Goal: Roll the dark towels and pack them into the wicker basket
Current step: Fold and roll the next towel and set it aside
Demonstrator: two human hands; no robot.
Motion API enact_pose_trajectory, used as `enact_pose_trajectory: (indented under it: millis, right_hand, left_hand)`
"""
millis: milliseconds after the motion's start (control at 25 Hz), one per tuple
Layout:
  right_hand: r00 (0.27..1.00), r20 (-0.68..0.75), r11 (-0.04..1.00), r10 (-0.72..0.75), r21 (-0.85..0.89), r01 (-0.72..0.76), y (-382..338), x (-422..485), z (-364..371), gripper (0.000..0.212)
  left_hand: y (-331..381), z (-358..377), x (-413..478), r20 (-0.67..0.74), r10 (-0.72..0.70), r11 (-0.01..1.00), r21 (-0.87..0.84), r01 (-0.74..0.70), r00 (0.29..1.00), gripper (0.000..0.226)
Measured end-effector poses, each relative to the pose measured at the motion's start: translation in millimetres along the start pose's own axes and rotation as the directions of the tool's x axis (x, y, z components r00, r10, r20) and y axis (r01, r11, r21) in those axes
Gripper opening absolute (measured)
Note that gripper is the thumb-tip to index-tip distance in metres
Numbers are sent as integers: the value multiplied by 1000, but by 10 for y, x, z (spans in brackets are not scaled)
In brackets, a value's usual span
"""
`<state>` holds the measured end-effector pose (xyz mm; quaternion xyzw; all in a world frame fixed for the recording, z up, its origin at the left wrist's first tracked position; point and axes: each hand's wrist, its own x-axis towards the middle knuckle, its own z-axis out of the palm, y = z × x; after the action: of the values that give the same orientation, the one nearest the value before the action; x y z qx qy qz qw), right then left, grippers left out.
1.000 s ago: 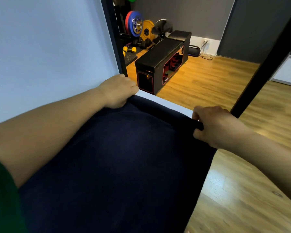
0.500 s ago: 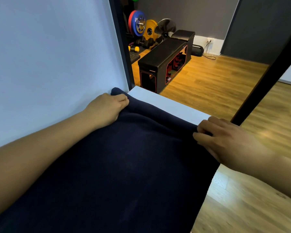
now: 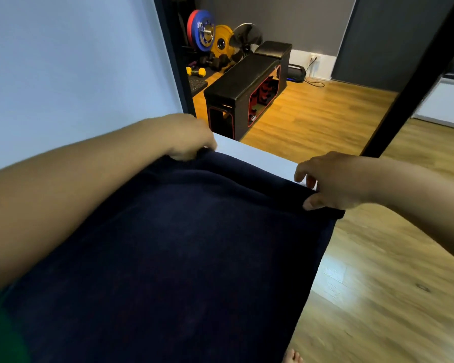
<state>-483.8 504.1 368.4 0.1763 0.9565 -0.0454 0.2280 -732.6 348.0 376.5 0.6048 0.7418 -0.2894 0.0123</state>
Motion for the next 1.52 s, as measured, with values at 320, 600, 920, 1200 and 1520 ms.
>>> enact_pose_trajectory:
  millis: [320, 600, 920, 1200, 1520]
  right_hand:
    - [806, -589, 892, 51, 389, 228, 51, -169, 652, 18]
    - [549, -827, 951, -116, 67, 303, -50, -188, 864, 18]
    - [655, -599, 873, -461, -174, 455, -92, -374, 564, 35]
    - [991, -127, 927, 39, 374, 12, -70, 28, 134, 50]
    - [941, -338, 966, 15, 247, 73, -143, 40, 277, 30]
  left_hand:
    - [84, 547, -115, -583, -142, 989, -121, 87, 800, 16]
    - [209, 965, -302, -813, -226, 970, -241, 44, 536, 24]
    - [83, 584, -580, -456, -279, 912, -400, 85, 845, 13]
    - [-62, 121, -75, -58, 15, 943, -332, -33, 998, 73]
    - [175, 467, -158, -424, -223, 891, -453, 8, 878, 41]
